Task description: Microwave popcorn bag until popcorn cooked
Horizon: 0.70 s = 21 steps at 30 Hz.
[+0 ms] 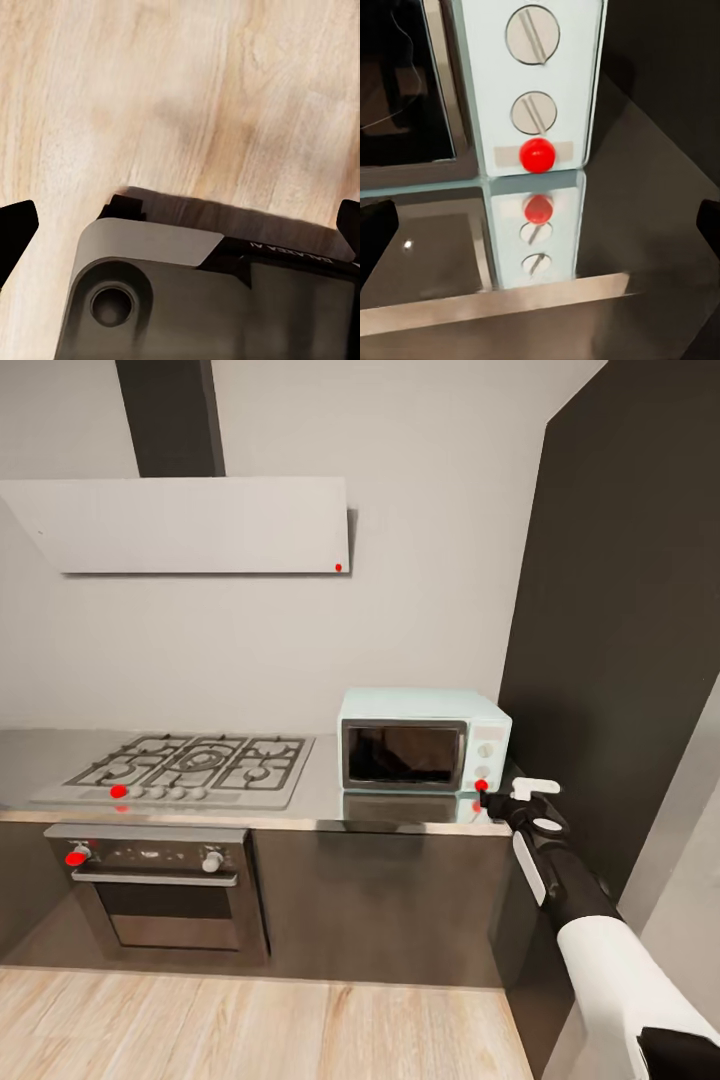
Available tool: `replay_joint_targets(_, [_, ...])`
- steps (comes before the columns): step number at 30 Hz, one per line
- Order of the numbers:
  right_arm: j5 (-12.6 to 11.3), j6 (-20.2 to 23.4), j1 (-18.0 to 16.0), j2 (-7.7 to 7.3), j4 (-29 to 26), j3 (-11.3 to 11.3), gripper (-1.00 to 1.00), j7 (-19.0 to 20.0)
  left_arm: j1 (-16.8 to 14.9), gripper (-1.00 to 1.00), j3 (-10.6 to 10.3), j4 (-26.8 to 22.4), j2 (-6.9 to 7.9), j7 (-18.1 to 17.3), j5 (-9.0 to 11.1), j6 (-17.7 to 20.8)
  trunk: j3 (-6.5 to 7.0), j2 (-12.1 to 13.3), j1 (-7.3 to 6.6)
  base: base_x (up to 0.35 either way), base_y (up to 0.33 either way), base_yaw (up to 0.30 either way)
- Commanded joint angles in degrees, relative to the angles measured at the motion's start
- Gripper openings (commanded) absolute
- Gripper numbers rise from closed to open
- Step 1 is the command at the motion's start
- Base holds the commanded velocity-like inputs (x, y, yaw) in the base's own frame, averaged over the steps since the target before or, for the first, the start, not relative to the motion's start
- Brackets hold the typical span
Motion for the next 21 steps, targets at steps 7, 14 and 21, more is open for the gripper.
replay_joint_targets(7, [0.15,-1.58,-0.03,0.07,3.99,0.34,1.00,0.19,-0.06,1.00,-0.48,0.09,-0.09,-0.09,0.58,-0.22,-0.07,-0.04,0.03,0.238,0.000,0.000])
replay_joint_targets(14, [0.35,-2.73,-0.03,0.01,4.77,0.38,1.00,0.31,-0.07,1.00,-0.48,0.09,-0.09,-0.08,0.58,-0.22,-0.07,-0.04,0.03,0.206,0.000,0.000])
replay_joint_targets(21, [0.48,-2.73,-0.03,-0.01,4.78,0.45,1.00,0.48,-0.09,1.00,-0.48,0.09,-0.02,-0.06,0.58,-0.22,-0.07,-0.04,0.03,0.202,0.000,0.000])
